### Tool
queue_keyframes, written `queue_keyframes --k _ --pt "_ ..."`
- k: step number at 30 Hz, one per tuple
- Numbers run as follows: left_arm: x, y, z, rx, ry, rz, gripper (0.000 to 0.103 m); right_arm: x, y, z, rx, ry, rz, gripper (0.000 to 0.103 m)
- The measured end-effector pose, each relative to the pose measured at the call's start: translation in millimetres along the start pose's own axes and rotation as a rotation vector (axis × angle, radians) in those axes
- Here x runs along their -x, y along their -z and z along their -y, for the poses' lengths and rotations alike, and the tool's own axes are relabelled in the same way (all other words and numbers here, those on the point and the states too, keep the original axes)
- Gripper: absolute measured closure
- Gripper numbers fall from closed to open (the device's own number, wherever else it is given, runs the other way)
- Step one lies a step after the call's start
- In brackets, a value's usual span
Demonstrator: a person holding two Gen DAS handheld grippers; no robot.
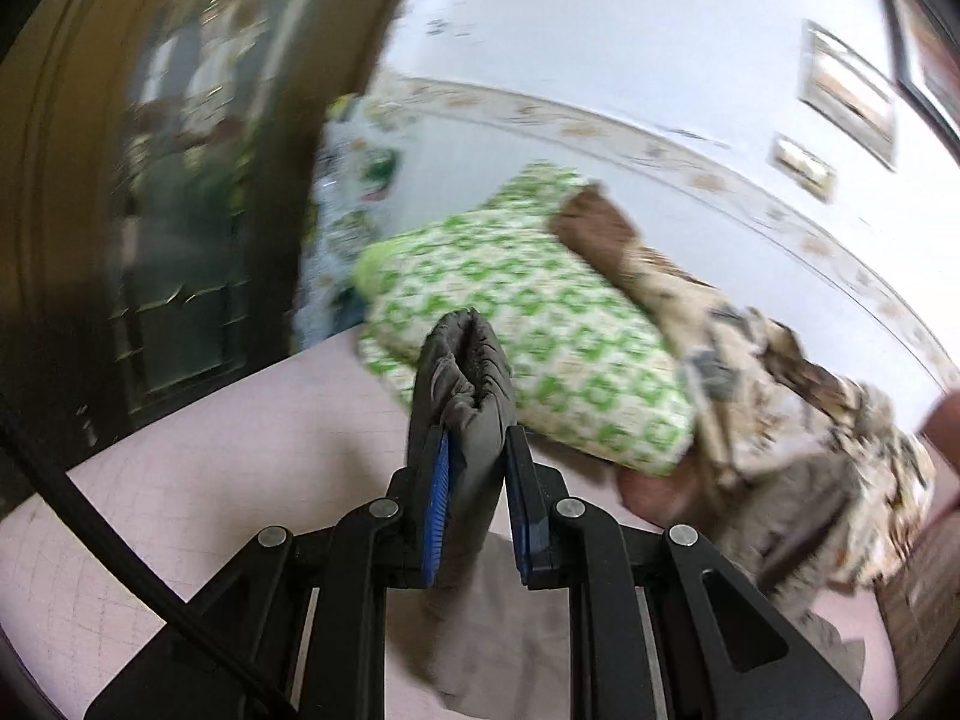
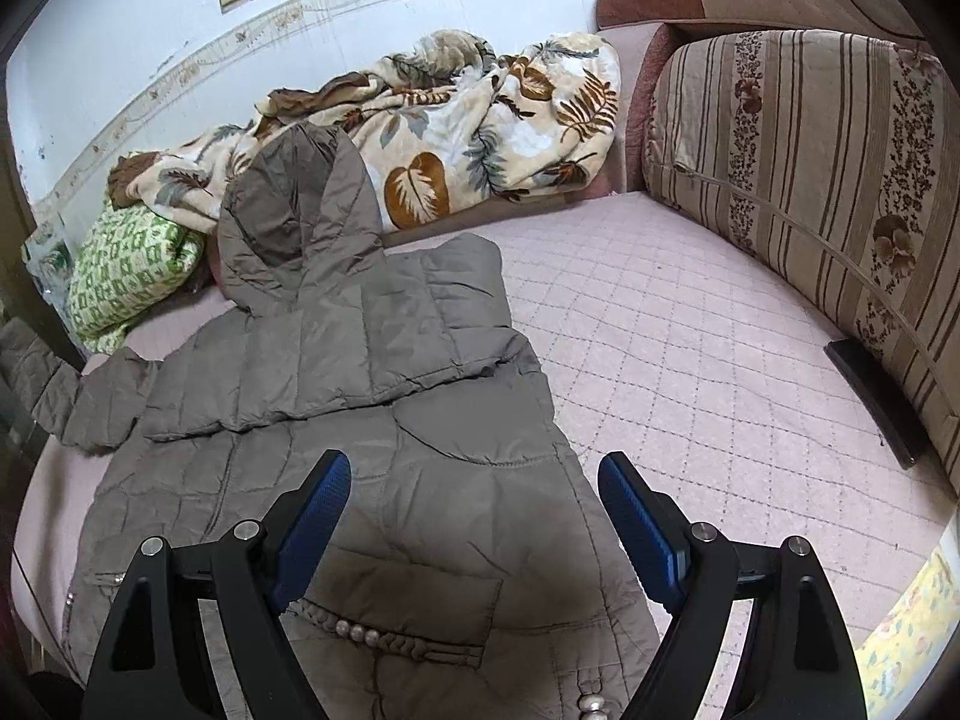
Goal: Fold large clothes
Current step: 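Fold the held sleeve across the jacket body and open the left tool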
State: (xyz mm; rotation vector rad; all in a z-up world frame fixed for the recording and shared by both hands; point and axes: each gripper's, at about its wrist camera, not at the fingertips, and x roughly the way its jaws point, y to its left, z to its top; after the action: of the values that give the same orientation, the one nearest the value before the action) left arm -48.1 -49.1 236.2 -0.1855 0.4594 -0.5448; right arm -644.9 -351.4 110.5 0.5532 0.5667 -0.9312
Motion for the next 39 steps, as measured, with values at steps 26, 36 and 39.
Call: queue_keyframes --k 26,36,39 --pt "53.0 62.3 242.0 -0.324 0.193 -0.051 0.085 39.0 4.2 46.4 -0.096 -0.15 0.127 0.015" --pt "97.1 150.7 392.6 -0.498 0.34 -0.114 0.085 54.4 8.2 90.9 -0.192 -0.18 0.167 0.015" --pt "94.1 199.6 431.3 -0.554 0.36 -0.186 0.085 60.4 10.9 103.0 -0.216 -0.203 0.183 0.015"
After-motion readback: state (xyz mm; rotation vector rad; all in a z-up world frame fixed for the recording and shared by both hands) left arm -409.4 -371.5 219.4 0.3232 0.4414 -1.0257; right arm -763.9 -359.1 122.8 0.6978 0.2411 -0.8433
